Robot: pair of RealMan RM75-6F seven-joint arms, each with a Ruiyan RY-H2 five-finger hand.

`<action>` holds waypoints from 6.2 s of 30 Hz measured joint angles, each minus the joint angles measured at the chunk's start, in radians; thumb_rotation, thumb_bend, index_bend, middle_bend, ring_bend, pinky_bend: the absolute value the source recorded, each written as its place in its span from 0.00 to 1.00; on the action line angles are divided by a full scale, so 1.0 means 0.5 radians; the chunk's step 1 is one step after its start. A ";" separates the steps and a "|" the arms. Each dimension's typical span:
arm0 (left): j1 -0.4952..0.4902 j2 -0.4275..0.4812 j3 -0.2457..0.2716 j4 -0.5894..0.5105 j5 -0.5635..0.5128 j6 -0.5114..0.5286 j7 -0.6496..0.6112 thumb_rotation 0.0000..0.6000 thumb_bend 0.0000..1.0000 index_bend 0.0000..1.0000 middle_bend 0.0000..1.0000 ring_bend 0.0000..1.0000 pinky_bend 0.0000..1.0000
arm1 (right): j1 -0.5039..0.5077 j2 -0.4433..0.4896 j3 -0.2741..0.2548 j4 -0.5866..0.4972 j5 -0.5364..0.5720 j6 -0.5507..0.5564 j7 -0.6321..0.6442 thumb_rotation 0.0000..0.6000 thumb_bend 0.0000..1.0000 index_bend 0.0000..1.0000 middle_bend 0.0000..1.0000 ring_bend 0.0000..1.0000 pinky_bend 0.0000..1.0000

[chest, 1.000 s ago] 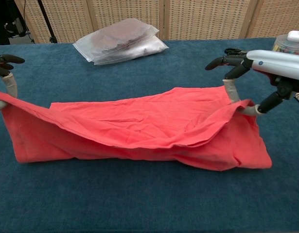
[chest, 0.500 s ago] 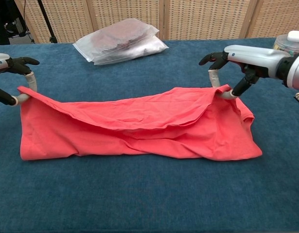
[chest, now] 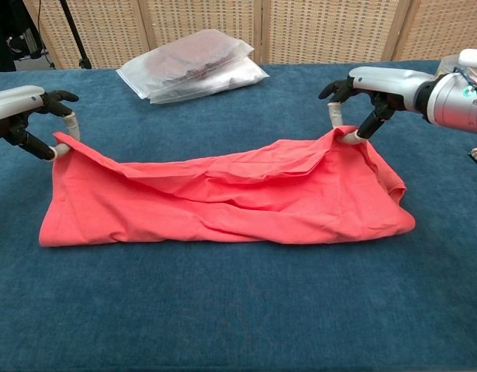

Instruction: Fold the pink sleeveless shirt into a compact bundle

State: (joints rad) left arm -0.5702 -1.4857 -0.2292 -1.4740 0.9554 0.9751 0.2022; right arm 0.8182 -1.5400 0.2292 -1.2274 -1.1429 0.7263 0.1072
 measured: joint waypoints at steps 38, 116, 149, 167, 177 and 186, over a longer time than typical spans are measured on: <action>-0.126 -0.284 -0.007 0.419 -0.260 -0.091 0.146 1.00 0.44 0.00 0.00 0.00 0.00 | 0.054 -0.242 0.003 0.460 0.010 -0.100 0.052 1.00 0.00 0.00 0.00 0.00 0.00; -0.252 -0.227 0.074 0.485 -0.305 -0.239 0.227 1.00 0.40 0.42 0.00 0.00 0.00 | -1.076 0.613 -0.429 -0.629 -0.992 1.464 0.209 1.00 0.00 0.00 0.00 0.00 0.00; -0.248 -0.381 0.059 0.634 -0.333 -0.156 0.320 1.00 0.49 0.70 0.00 0.00 0.00 | -1.089 0.647 -0.412 -0.662 -1.022 1.448 0.287 1.00 0.00 0.00 0.00 0.00 0.00; -0.205 -0.134 0.056 0.667 -0.386 -0.243 0.353 1.00 0.53 0.76 0.00 0.00 0.00 | -1.093 0.647 -0.412 -0.668 -1.031 1.436 0.284 1.00 0.00 0.00 0.00 0.00 0.00; -0.146 -0.005 0.074 0.883 -0.300 -0.422 0.114 1.00 0.54 0.76 0.00 0.00 0.00 | -1.092 0.639 -0.415 -0.670 -1.036 1.426 0.261 1.00 0.00 0.00 0.00 0.00 0.00; -0.082 0.038 0.076 1.379 -0.193 -0.643 -0.213 1.00 0.55 0.76 0.00 0.00 0.00 | -1.092 0.620 -0.423 -0.671 -1.043 1.413 0.218 1.00 0.00 0.00 0.00 0.00 0.00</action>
State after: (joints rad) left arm -0.6112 -1.4668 -0.1911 -0.7843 0.8588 0.6538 0.0959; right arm 0.2721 -1.2299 0.0177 -1.5627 -1.6646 1.4327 0.2163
